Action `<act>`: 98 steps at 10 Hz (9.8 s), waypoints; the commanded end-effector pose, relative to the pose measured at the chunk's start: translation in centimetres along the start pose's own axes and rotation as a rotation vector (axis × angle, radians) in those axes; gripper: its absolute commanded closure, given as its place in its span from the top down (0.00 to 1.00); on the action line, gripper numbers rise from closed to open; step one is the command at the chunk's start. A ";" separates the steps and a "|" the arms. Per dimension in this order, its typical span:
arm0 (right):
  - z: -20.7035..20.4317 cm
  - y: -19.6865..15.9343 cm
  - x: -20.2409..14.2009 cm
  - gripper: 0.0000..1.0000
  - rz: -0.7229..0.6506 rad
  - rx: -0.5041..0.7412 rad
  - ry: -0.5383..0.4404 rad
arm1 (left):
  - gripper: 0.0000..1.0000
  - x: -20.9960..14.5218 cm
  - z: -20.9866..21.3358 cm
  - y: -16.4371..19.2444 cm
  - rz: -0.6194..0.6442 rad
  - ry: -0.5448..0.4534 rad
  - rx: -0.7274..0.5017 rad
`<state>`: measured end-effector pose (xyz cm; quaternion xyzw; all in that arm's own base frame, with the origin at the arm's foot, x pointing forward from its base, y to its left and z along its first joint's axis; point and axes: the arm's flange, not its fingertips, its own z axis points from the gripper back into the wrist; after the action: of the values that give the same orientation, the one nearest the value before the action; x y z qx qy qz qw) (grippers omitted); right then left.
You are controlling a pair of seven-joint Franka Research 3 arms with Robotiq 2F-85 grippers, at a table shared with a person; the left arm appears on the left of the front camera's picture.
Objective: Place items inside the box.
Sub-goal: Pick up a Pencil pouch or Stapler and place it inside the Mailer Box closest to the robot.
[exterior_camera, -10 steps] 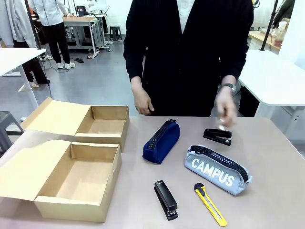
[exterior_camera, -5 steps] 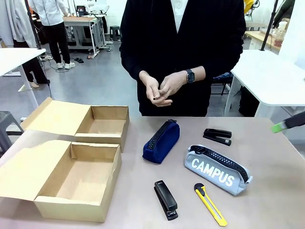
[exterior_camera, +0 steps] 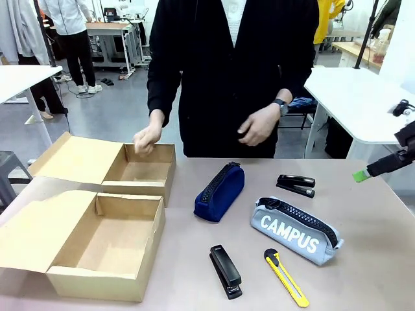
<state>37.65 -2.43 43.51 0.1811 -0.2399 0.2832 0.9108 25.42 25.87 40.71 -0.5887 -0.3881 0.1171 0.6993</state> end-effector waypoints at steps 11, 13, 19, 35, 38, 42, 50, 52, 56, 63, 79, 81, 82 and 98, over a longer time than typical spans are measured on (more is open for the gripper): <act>-19.7 -2.7 15.5 1.00 0.565 -0.062 0.484 | 1.00 0.1 -0.1 -0.1 -0.023 -0.015 -0.020; -22.2 -3.6 15.3 1.00 0.572 -0.044 0.513 | 1.00 0.1 -0.1 -0.1 -0.023 -0.015 -0.020; -23.1 -3.8 14.6 0.40 0.539 0.025 0.560 | 1.00 0.1 -0.1 -0.1 -0.023 -0.015 -0.020; 1.0 7.3 -0.3 0.00 0.087 -0.016 0.379 | 1.00 0.1 -0.1 -0.1 -0.023 -0.015 -0.020; 2.8 8.6 -8.2 0.00 -0.145 -0.109 0.268 | 1.00 0.1 -0.1 -0.1 -0.023 -0.015 -0.020; 3.3 7.7 0.6 0.00 -0.072 0.024 0.278 | 1.00 0.1 -0.1 -0.1 -0.023 -0.015 -0.020; 6.7 4.6 -2.8 0.00 -0.447 -0.119 0.201 | 1.00 0.1 -0.1 -0.1 -0.023 -0.015 -0.020; 5.2 4.6 -1.7 0.00 -0.429 -0.091 0.230 | 1.00 0.1 -0.1 -0.1 -0.023 -0.015 -0.020; 1.6 9.9 5.8 0.00 -0.344 -0.007 0.202 | 1.00 0.1 -0.1 -0.1 -0.023 -0.015 -0.020; -10.2 25.4 11.9 0.00 0.221 0.175 0.585 | 1.00 0.1 -0.1 -0.1 -0.023 -0.015 -0.020; -30.4 52.3 24.0 0.00 0.046 -0.165 0.780 | 1.00 0.1 -0.1 -0.1 -0.023 -0.015 -0.020; -31.0 52.0 24.1 0.00 0.039 -0.146 0.790 | 1.00 0.1 -0.1 -0.1 -0.023 -0.015 -0.020; -31.0 52.0 24.2 0.00 0.036 -0.149 0.784 | 1.00 0.1 -0.1 -0.1 -0.023 -0.015 -0.020; -27.8 48.4 24.2 1.00 -0.117 -0.065 0.629 | 1.00 0.1 -0.1 -0.1 -0.023 -0.015 -0.020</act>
<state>36.50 60.77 42.96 0.0460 0.0601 0.2922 0.9534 25.43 25.99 40.71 -0.5886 -0.3887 0.1151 0.6995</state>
